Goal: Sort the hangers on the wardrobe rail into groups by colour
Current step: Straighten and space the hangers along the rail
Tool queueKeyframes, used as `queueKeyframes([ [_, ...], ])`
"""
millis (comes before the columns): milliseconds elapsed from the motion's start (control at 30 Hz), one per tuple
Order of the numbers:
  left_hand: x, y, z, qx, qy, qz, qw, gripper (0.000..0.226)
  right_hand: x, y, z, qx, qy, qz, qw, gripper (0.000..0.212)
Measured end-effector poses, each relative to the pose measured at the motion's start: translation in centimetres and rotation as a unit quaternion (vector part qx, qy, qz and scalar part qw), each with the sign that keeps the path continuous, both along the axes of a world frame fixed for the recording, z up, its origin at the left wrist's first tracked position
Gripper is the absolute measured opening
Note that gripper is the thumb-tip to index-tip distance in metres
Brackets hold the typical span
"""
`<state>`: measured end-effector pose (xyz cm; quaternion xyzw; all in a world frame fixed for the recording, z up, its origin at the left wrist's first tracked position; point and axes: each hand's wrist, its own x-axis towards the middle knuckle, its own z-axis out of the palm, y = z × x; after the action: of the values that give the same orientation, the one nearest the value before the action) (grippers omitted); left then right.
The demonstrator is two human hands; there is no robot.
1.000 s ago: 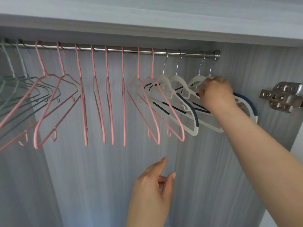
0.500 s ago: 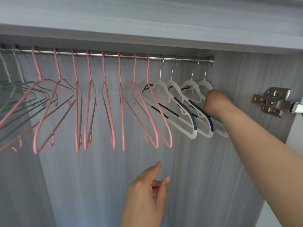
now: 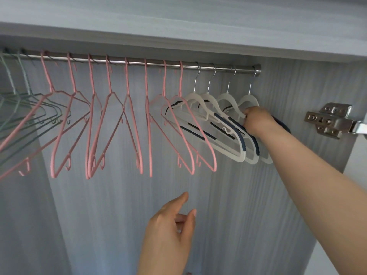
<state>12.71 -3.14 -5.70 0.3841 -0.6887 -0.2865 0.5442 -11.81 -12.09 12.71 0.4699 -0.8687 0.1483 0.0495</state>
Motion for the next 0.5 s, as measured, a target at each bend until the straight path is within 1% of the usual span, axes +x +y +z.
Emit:
queueKeyframes([
  [133, 0.3, 0.1, 0.1, 0.004, -0.020, -0.002, 1.000, 0.034, 0.4, 0.5, 0.3, 0.000, 0.013, 0.003, 1.000, 0.049],
  [233, 0.5, 0.1, 0.2, 0.016, -0.013, -0.002, 1.000, 0.032, 0.4, 0.7, 0.4, -0.007, -0.005, 0.011, 1.000, 0.044],
  [300, 0.3, 0.3, 0.2, 0.019, -0.006, -0.004, 1.000, 0.030, 0.4, 0.9, 0.2, -0.029, -0.010, 0.022, 0.999, 0.043],
  [400, -0.1, 0.8, 0.2, 0.010, -0.001, -0.008, 1.000, 0.038, 0.5, 1.6, 0.1, -0.074, 0.002, 0.044, 0.996, 0.041],
  [500, -0.7, 1.0, 0.5, 0.004, -0.021, -0.020, 1.000, 0.031, 0.6, 2.4, 0.1, -0.093, 0.001, 0.051, 0.994, 0.039],
])
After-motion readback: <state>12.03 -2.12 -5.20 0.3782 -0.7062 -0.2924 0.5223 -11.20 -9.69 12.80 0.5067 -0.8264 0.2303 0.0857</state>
